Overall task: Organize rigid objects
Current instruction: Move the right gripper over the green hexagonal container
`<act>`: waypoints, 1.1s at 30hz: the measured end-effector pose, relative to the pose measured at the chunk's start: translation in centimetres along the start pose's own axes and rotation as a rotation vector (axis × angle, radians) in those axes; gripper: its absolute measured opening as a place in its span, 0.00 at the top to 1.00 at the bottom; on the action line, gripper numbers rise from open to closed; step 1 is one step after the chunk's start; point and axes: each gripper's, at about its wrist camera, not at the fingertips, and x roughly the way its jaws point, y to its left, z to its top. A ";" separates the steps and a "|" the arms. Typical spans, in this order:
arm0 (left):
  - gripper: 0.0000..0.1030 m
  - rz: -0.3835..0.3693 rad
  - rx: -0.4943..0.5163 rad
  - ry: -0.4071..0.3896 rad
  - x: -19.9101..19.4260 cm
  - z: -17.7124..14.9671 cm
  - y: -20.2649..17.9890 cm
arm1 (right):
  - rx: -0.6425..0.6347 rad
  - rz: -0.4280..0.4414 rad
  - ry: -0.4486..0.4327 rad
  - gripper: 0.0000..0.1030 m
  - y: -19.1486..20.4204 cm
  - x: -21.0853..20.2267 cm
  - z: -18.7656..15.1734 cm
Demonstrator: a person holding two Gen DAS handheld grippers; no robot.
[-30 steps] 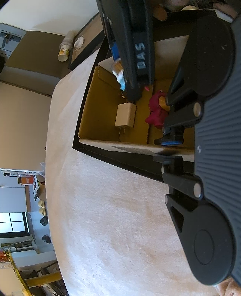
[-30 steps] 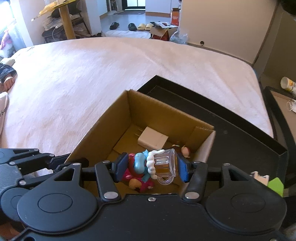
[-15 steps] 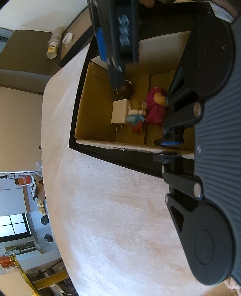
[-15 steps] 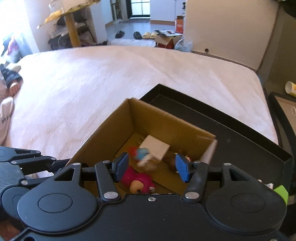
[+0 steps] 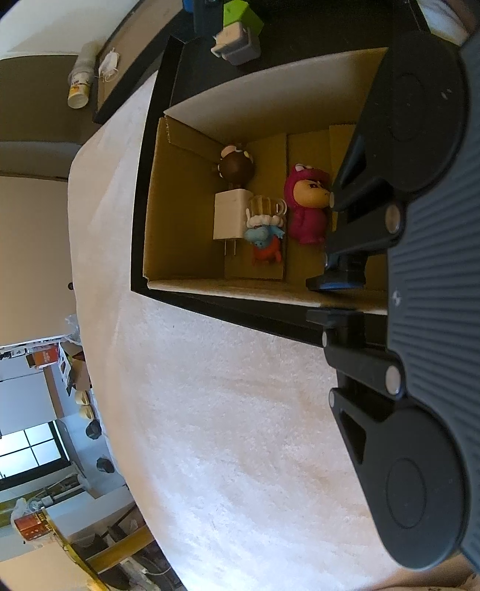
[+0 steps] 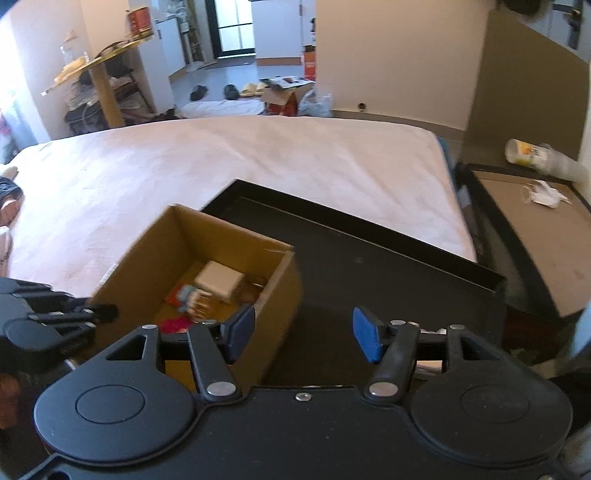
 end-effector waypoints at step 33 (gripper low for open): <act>0.86 0.146 0.058 0.082 0.4 1.5 -2.2 | 0.132 -0.136 0.080 0.40 -12.4 4.6 -3.0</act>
